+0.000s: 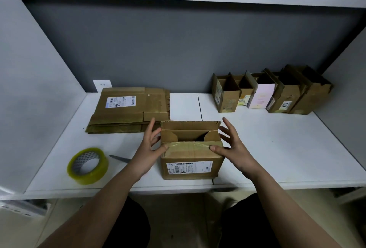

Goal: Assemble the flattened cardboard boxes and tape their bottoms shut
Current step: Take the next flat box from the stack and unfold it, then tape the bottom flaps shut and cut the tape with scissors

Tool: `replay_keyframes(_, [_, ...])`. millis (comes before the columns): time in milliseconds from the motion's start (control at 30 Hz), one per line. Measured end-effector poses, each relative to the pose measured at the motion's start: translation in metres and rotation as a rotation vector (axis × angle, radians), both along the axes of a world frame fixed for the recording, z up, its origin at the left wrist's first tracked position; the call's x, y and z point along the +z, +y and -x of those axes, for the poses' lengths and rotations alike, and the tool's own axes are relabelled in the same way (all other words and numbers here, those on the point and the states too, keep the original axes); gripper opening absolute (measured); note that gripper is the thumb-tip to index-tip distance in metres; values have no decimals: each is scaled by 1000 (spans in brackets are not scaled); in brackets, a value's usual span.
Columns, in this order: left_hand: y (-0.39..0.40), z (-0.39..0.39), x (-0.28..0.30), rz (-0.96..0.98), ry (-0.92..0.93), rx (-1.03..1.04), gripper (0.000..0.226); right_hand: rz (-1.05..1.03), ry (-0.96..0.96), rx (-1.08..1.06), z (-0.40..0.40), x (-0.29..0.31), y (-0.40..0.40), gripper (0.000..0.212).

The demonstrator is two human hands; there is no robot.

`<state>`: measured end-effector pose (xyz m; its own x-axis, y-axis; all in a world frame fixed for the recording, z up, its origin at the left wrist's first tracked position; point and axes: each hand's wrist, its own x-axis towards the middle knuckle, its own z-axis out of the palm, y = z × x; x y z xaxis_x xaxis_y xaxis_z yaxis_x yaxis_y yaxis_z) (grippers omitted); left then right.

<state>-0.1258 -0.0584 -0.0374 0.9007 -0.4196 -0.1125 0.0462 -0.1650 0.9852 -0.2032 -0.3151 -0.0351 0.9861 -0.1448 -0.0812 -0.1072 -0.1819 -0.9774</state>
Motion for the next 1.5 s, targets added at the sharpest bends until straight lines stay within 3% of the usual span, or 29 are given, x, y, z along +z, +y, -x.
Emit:
replay_keyframes(200, [-3,1,5,-12,30,19,31,-50,2,1,-1,-7,-4,34])
replay_keyframes(300, [-4,3,8,25,118,8,21,-78,48,33,-1,-10,-3,19])
replay_keyframes(500, [-4,3,2,19,151,-39,20,-138,118,12,-2,-16,7,12])
replay_keyframes(867, [-4,5,4,-23,97,-1,21,-67,37,-84,-7,-22,14,7])
replay_keyframes(1167, [-9,8,-1,-235,-118,-23,13,177,-111,-133,-5,-16,26,16])
replay_keyframes(1300, [-15,7,4,-338,-131,-17,14,537,-7,-139,-2,-5,33,3])
replay_keyframes(1400, [-10,4,19,-303,-83,1,18,829,-58,-158,-5,12,40,18])
replay_keyframes(1500, [4,2,34,-211,-92,17,18,921,-167,-141,-12,32,54,27])
